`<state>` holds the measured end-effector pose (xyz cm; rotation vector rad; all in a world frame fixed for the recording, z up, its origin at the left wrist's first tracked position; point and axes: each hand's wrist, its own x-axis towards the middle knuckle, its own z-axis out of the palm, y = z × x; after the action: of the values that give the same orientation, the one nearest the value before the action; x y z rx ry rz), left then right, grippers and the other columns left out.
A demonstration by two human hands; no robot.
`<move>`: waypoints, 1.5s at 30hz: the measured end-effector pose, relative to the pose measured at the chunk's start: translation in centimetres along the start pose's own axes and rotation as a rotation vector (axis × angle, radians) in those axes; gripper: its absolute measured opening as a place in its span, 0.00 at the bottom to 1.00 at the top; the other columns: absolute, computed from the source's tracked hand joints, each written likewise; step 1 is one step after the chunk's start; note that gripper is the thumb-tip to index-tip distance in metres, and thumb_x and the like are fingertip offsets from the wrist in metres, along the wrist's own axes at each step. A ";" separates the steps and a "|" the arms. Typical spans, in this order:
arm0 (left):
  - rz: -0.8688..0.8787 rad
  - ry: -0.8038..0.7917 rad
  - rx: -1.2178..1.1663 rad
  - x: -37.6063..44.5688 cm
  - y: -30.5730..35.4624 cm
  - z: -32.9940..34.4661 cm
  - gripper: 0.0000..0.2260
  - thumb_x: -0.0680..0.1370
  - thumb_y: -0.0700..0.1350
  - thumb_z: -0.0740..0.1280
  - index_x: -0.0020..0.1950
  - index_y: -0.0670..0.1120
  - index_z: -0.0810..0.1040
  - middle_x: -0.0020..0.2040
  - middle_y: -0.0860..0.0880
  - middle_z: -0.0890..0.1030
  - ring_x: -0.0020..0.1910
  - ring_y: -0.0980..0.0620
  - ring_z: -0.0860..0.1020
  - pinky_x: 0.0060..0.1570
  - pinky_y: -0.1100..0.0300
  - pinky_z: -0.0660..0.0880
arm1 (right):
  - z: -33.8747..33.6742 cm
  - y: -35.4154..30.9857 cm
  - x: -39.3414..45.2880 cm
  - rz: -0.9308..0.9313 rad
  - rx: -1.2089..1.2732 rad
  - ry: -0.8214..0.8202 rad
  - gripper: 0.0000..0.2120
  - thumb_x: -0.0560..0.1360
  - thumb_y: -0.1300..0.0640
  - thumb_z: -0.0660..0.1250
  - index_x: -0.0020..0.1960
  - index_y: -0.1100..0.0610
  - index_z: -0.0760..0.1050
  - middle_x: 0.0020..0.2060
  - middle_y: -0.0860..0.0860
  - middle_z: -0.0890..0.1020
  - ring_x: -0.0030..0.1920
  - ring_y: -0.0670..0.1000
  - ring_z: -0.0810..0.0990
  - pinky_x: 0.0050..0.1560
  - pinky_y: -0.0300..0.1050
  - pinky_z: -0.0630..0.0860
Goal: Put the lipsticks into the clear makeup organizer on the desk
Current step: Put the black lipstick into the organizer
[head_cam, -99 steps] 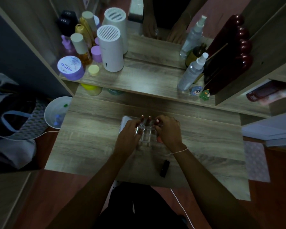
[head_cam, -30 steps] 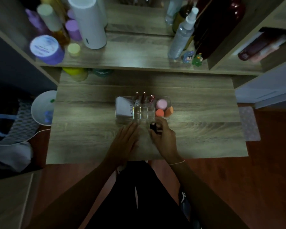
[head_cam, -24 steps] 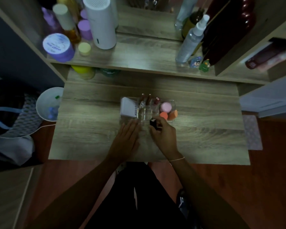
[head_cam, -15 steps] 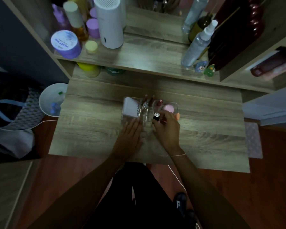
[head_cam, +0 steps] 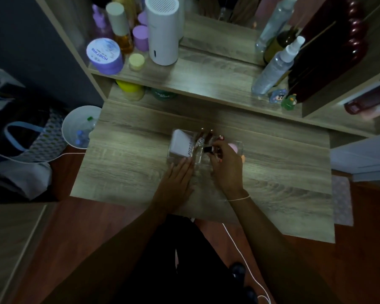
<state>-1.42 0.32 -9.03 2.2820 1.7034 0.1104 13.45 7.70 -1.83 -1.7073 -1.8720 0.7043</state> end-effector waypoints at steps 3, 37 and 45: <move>0.006 0.009 0.015 -0.1 0.0 -0.1 0.28 0.77 0.54 0.56 0.72 0.38 0.64 0.72 0.39 0.68 0.72 0.42 0.66 0.67 0.42 0.66 | 0.1 -0.2 0.2 -0.034 -0.044 -0.012 0.13 0.70 0.66 0.72 0.54 0.58 0.78 0.43 0.48 0.76 0.48 0.59 0.80 0.52 0.68 0.76; 0.014 0.002 -0.046 -0.2 -0.2 -0.1 0.28 0.78 0.54 0.54 0.73 0.38 0.62 0.74 0.39 0.65 0.73 0.42 0.63 0.68 0.42 0.64 | -0.3 -0.7 0.4 -0.012 -0.206 -0.001 0.10 0.73 0.59 0.71 0.54 0.55 0.80 0.45 0.55 0.83 0.46 0.59 0.82 0.48 0.63 0.78; 0.006 -0.005 -0.076 -0.3 -0.2 0.1 0.28 0.78 0.53 0.55 0.73 0.39 0.61 0.74 0.39 0.65 0.73 0.42 0.63 0.69 0.43 0.63 | -0.5 -0.8 0.5 0.000 -0.209 -0.025 0.07 0.76 0.54 0.68 0.53 0.53 0.79 0.43 0.53 0.82 0.49 0.57 0.80 0.49 0.61 0.78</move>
<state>-1.72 0.04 -9.16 2.2310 1.6615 0.1678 13.17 8.14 -0.92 -1.8323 -2.0232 0.5484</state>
